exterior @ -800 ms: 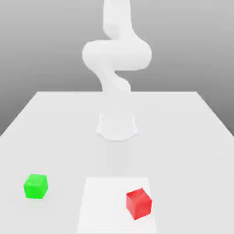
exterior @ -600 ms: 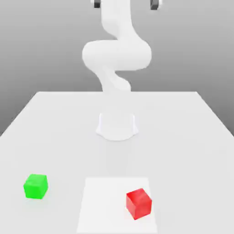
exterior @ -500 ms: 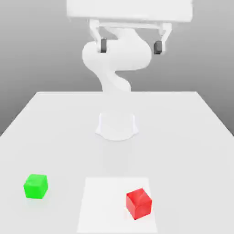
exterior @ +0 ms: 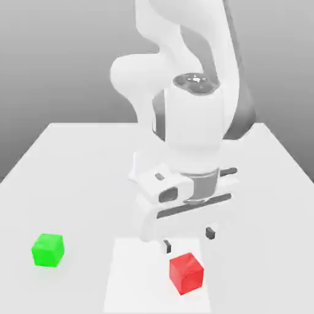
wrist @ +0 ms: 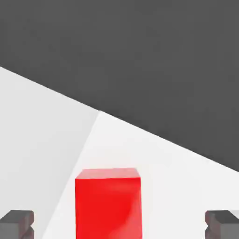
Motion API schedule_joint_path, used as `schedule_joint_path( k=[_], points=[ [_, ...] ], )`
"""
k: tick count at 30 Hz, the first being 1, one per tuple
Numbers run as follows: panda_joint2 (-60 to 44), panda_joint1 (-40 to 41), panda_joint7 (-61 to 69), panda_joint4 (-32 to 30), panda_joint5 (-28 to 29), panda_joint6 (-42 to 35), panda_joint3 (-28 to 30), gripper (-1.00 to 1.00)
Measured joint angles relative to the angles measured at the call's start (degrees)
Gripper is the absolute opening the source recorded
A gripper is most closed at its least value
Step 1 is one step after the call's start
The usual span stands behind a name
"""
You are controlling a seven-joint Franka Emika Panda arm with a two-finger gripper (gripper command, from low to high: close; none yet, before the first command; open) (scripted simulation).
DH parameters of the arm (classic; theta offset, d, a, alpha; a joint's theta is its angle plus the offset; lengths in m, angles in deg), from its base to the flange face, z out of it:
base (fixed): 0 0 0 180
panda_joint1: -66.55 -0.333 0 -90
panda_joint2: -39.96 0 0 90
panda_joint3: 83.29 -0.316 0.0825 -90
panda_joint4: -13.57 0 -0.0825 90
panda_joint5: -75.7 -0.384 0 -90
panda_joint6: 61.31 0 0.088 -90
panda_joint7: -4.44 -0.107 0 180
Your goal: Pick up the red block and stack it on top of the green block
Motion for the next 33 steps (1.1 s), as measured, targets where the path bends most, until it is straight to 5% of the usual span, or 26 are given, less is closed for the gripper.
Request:
schedule_joint_path(
  k=[3, 4, 11, 17, 27, 33],
  points=[
    [-6.23, -0.01, 0.09, 0.75, 0.04, 5.17, 0.0, 0.0],
    [-7.97, -0.02, 0.09, 0.99, 0.06, 6.64, 0.0, -1.0],
    [-8.24, 0.05, -0.01, 1.02, 0.18, 6.83, -0.06, -1.0],
    [2.25, 0.79, -0.49, -0.56, 0.06, -2.09, 0.48, -1.0],
    [9.26, 25.33, -16.71, -1.76, 0.18, -7.81, 15.01, -1.0],
    [0.29, 29.48, -14.44, -1.4, -5.76, 0.51, 11.83, -1.0]
  ],
)
